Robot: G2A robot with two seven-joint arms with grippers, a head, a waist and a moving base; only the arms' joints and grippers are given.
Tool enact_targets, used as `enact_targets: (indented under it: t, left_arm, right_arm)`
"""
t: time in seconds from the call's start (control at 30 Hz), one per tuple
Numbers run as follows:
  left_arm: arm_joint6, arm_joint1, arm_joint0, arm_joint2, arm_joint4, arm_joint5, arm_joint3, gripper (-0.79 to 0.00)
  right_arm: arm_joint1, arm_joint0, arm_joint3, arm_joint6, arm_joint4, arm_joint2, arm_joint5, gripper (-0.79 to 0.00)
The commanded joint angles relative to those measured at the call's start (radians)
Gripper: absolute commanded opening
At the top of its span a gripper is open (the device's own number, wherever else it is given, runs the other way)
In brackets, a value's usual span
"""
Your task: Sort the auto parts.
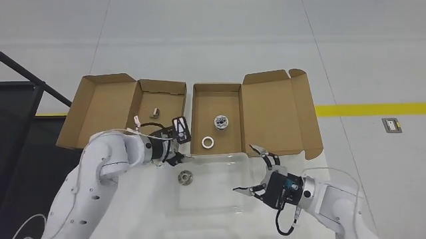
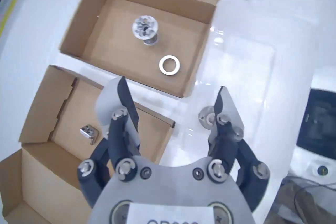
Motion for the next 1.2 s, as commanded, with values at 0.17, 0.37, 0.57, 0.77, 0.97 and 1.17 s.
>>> enact_targets:
  t: [0.17,0.37,0.57,0.77,0.97,1.17]
  left_arm:
    - [-0.036,0.029,0.020,0.117,0.098,0.007,-0.061,0.000]
    - [-0.036,0.029,0.020,0.117,0.098,0.007,-0.061,0.000]
    - [-0.049,0.028,0.025,0.145,0.138,0.020,-0.035,0.000]
    - [-0.041,0.029,-0.020,0.269,0.197,0.012,0.047,-0.083]
    - [-0.055,0.034,-0.088,0.340,0.153,0.026,0.114,-0.274]
    - [-0.084,0.027,-0.138,0.404,0.123,0.055,0.178,-0.311]
  right_arm:
    - [0.005,-0.010,-0.009,0.008,0.016,0.010,-0.003,0.000]
    - [0.005,-0.010,-0.009,0.008,0.016,0.010,-0.003,0.000]
    - [0.005,-0.010,-0.009,0.008,0.016,0.010,-0.003,0.000]
    - [0.005,-0.010,-0.009,0.008,0.016,0.010,-0.003,0.000]
    - [0.005,-0.010,-0.009,0.008,0.016,0.010,-0.003,0.000]
    - [0.005,-0.010,-0.009,0.008,0.016,0.010,-0.003,0.000]
